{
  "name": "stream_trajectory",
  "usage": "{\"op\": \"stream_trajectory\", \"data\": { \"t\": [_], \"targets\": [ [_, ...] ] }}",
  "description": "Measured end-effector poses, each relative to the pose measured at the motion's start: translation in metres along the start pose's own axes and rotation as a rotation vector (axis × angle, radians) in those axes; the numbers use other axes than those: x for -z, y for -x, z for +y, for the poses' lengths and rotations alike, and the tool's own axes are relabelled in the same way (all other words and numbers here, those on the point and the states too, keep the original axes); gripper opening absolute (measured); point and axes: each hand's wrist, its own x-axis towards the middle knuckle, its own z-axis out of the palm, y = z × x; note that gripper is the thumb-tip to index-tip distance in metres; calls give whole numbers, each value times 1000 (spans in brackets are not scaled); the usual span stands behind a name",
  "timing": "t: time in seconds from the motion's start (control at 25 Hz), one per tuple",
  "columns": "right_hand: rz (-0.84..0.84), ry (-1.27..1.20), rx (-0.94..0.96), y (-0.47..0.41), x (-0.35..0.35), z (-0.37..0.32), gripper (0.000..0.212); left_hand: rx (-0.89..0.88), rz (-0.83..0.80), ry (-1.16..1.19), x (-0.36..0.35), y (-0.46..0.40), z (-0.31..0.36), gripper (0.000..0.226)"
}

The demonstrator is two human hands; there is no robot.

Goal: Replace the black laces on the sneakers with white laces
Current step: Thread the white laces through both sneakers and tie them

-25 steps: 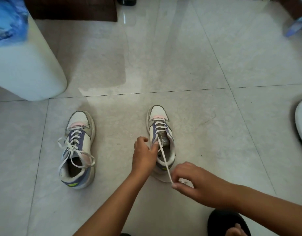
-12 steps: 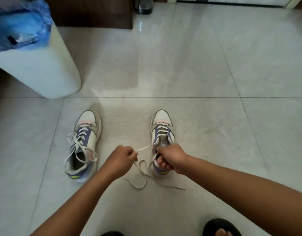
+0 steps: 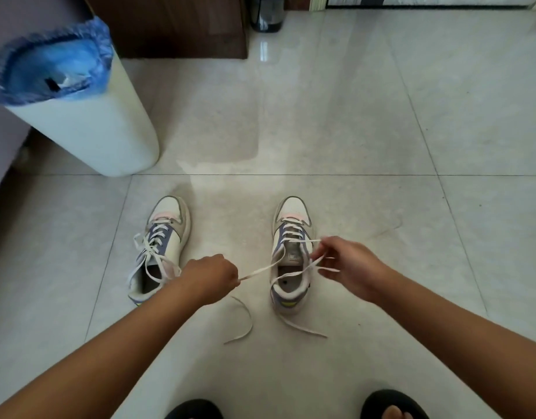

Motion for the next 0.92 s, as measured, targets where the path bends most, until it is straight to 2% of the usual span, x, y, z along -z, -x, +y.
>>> {"op": "stream_trajectory", "data": {
  "t": [0.08,0.24,0.36,0.44,0.52,0.6,0.68,0.76,0.84,0.92],
  "targets": [
    [8,-47,48,0,29,-8,34,-18,-20,-56,13,4,5,41],
    [-37,-191,121,-3,72,-23,39,-72,58,-136,50,7,24,42],
    [-48,-212,201,-2,96,-42,34,-130,61,-83,80,-2,50,38],
    [-45,-131,247,-2,112,-51,28,-157,21,21,90,-13,68,36],
    [-10,97,307,0,133,-55,22,-126,-16,131,89,-27,86,36],
    [88,459,388,3,151,-58,16,-31,-71,207,86,-36,101,34],
    [201,777,484,3,169,-57,12,-3,-56,289,77,-39,115,32],
    [292,1033,584,0,187,-55,9,41,25,428,52,-44,123,30],
    [381,1259,719,-5,203,-48,9,125,183,588,30,-42,126,30],
    [525,1375,836,-10,216,-39,7,198,296,697,10,-37,132,32]
  ]
}}
